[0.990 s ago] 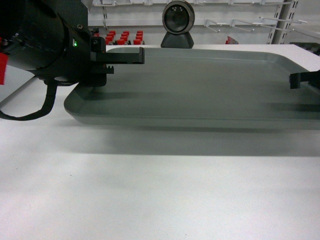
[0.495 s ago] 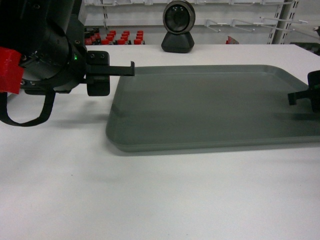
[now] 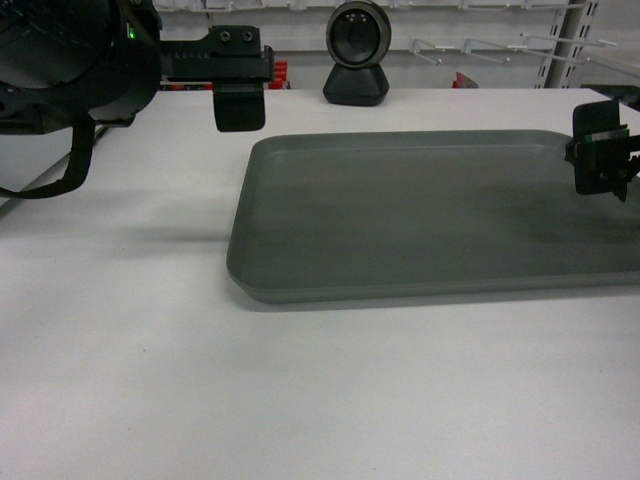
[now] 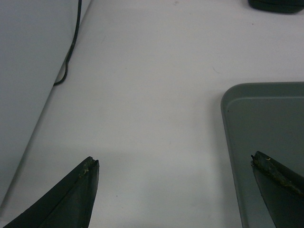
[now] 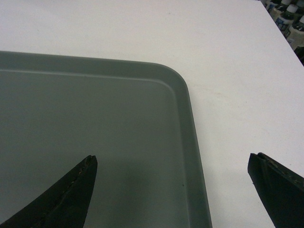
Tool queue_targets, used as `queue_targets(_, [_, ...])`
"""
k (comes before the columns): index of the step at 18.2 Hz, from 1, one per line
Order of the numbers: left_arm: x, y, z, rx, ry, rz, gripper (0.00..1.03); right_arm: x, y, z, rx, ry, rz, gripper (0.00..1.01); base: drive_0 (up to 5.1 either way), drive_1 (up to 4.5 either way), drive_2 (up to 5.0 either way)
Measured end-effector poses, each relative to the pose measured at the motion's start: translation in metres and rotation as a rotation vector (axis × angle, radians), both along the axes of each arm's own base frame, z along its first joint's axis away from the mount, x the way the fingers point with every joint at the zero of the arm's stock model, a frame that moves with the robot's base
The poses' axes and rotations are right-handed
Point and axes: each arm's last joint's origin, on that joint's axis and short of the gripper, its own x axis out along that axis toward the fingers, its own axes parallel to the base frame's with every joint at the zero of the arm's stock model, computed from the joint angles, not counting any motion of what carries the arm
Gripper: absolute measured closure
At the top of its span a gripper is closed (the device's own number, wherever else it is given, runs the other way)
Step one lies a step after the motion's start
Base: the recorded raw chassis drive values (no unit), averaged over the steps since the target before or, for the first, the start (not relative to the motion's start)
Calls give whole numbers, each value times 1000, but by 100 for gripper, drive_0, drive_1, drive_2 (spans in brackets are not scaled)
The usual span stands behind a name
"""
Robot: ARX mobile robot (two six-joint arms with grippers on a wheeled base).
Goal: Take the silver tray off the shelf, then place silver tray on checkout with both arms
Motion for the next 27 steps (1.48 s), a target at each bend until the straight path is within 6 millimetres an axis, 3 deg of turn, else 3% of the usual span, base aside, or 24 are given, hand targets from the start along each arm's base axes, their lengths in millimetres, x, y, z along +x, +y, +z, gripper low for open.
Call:
queue_targets(2, [-4, 5, 8, -15, -48, 7, 5, -6, 1, 9, 43, -39, 18, 3, 0, 0, 0])
queue_targets(6, [-24, 22, 51, -79, -242, 25, 5, -29, 0, 60, 155, -205, 40, 3, 0, 0, 0])
queue_targets(9, [-54, 46, 71, -90, -332, 92, 5, -71, -2, 99, 264, -325, 61, 3, 0, 0, 0])
queue_targets(10, [-61, 52, 76, -88, -363, 115, 5, -83, -1, 106, 239, -383, 24, 10, 0, 0, 0])
queue_targets(11, [-67, 58, 81, -92, -414, 95, 8, -99, -4, 105, 198, -402, -18, 19, 0, 0, 0])
queue_targets(12, [-81, 72, 79, -83, -479, -12, 20, -123, -6, 93, 164, -381, -28, 32, 0, 0, 0])
queue_targets(15, [-117, 94, 46, -36, -471, -108, 47, -161, -8, 72, 136, -337, -37, 60, 0, 0, 0])
queue_targets(16, [-128, 100, 28, -22, -458, -118, 62, -180, -6, 72, 133, -350, -28, 74, 0, 0, 0])
queue_targets(19, [-145, 109, 2, -17, -444, -123, 89, -207, -5, 72, 131, -421, -21, 100, 0, 0, 0])
queue_targets(21, [-156, 114, -10, -16, -450, -122, 101, -212, -9, 53, 127, -407, -32, 100, 0, 0, 0])
queue_targets(23, [-166, 118, -24, -16, -440, -123, 102, -217, -19, 31, 126, -367, -29, 100, 0, 0, 0])
queue_targets(27, [-182, 132, -38, -13, -446, -105, 102, -228, -20, 17, 127, -398, -29, 100, 0, 0, 0])
